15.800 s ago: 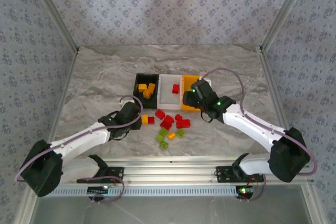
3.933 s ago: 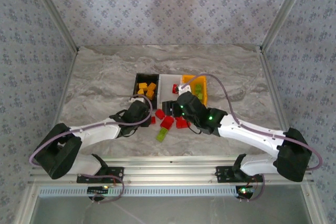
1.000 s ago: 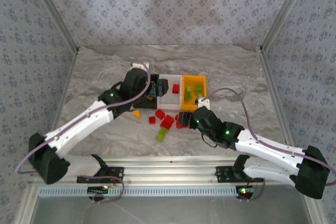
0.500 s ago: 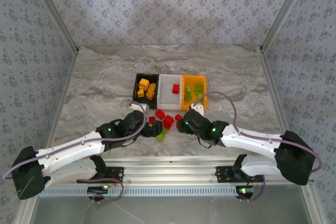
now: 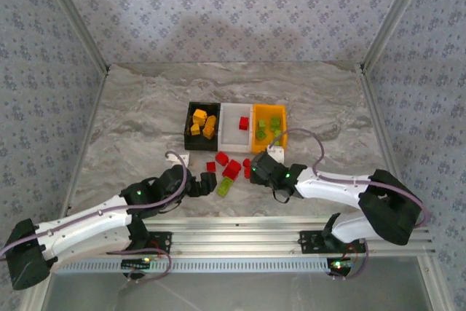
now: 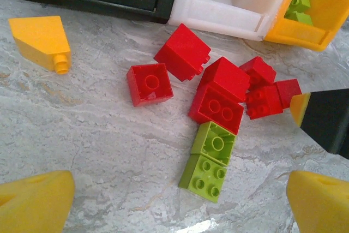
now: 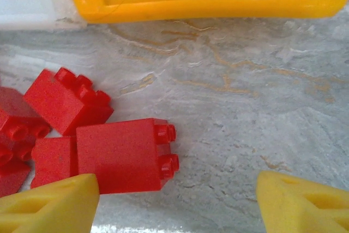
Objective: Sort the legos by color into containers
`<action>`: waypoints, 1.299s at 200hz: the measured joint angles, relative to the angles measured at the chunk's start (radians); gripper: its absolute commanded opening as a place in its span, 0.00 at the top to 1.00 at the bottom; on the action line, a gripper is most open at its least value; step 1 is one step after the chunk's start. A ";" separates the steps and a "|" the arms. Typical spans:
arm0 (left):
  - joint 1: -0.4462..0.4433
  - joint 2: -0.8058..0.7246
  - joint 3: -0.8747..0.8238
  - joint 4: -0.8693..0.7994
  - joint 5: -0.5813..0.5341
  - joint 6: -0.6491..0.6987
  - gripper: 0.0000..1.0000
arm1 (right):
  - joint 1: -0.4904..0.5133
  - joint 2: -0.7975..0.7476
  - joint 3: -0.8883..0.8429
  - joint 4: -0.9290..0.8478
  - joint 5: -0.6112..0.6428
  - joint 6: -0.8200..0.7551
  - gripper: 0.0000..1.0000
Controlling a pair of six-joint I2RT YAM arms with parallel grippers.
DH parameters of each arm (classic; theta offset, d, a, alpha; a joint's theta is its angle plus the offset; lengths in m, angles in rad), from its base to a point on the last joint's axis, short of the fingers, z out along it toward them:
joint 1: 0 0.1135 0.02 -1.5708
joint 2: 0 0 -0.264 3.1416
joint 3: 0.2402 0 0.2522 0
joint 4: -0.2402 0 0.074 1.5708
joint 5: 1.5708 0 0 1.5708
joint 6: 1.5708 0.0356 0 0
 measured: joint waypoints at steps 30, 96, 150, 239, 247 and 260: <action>0.000 0.004 0.000 0.000 -0.004 0.000 0.01 | -0.035 -0.009 -0.007 -0.012 0.013 0.050 0.26; 0.000 0.015 0.000 -0.002 -0.004 0.000 0.01 | -0.082 -0.128 -0.043 -0.033 0.000 -0.017 0.19; 0.000 0.014 0.000 -0.006 -0.019 0.000 0.01 | -0.133 0.062 0.055 -0.008 -0.057 -0.117 0.26; 0.000 0.009 -0.002 -0.027 -0.027 0.000 0.01 | -0.179 0.127 0.062 0.031 -0.091 -0.231 0.63; 0.000 0.005 -0.003 -0.028 -0.028 0.000 0.01 | -0.174 0.108 0.061 0.029 -0.090 -0.242 0.64; 0.000 0.000 -0.005 -0.028 -0.033 0.000 0.01 | -0.160 0.060 0.062 0.027 -0.090 -0.259 0.64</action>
